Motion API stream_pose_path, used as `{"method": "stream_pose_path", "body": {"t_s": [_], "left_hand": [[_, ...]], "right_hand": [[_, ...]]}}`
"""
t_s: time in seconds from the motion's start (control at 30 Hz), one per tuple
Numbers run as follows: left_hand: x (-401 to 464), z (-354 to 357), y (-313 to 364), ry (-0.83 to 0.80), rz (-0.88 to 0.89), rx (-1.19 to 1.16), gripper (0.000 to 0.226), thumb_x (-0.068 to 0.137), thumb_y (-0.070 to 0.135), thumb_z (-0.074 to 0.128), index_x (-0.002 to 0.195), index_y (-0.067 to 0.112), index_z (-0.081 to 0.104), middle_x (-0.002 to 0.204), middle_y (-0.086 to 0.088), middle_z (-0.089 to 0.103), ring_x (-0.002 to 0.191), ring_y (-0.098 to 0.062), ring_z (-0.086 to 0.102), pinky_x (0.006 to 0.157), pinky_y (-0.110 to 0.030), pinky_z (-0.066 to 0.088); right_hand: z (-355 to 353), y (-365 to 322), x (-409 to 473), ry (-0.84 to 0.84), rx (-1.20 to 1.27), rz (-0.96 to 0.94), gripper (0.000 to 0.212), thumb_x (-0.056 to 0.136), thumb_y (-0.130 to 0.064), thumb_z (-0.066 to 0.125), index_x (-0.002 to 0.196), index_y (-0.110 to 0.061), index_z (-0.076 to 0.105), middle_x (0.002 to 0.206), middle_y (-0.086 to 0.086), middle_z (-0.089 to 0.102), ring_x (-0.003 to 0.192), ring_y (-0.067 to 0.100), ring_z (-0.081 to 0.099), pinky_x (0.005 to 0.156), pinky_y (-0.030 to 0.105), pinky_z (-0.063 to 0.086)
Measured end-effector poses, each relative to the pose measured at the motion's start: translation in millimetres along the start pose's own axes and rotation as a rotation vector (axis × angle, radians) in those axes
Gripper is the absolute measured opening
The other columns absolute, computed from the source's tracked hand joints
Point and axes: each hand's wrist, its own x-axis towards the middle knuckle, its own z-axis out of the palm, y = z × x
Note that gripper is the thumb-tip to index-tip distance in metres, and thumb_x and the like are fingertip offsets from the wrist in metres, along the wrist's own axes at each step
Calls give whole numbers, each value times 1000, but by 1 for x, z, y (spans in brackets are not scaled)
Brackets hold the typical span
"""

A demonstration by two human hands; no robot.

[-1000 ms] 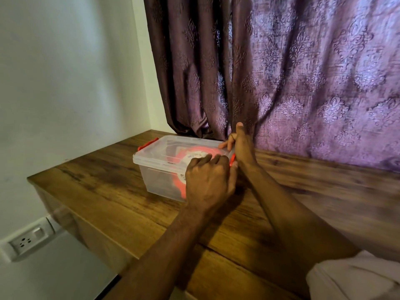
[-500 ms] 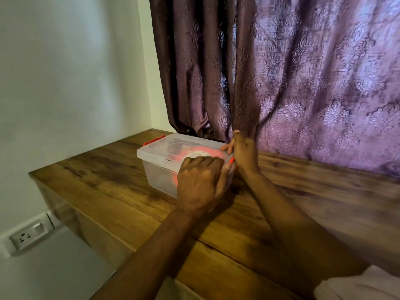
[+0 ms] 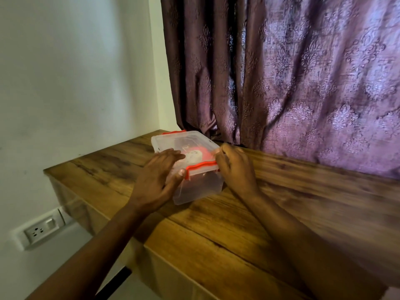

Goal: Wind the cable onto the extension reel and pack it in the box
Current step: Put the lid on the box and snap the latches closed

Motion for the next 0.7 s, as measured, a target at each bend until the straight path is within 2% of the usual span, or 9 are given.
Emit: {"method": "stream_pose_path", "body": {"t_s": [0.13,0.23,0.37,0.47,0.57,0.7], "left_hand": [[17,1,-27,-182,-46,102,60,92,62,35,144,32,41,156,3,36,144,-7,21,117,-39,17],[38,15,-34,-274,-75,224,63,92,65,29,147,34,35,159,3,30,149,-17,20,120,-51,20],[66,46,-30,-336,-170,307,68,90,70,19,148,36,29,162,1,25,150,-23,15,120,-54,14],[86,68,-30,-315,-244,301,63,93,65,26,149,36,29,163,0,20,151,-25,11,120,-55,11],[104,87,-34,-293,-261,321,62,94,64,31,149,34,31,163,-2,22,151,-27,11,121,-53,14],[131,104,-51,-314,-265,290,62,95,62,35,149,32,33,163,-4,22,151,-28,12,121,-50,16]], "right_hand": [[1,30,20,-117,-7,127,29,102,-26,43,92,-3,59,84,18,67,79,37,62,66,47,48],[8,46,43,-169,-132,207,34,102,-36,39,95,-11,62,90,20,68,88,39,62,71,46,50],[17,67,81,-344,-286,324,34,99,-43,42,103,-17,65,106,19,69,101,40,62,81,43,50],[23,84,105,-502,-300,374,39,97,-49,42,114,-24,67,121,17,66,111,39,60,93,44,50],[33,106,121,-550,-296,410,38,100,-44,40,120,-25,65,128,17,63,115,37,59,97,41,47],[51,131,141,-548,-269,493,39,100,-46,39,120,-24,65,126,17,63,111,35,60,99,43,46]]}}
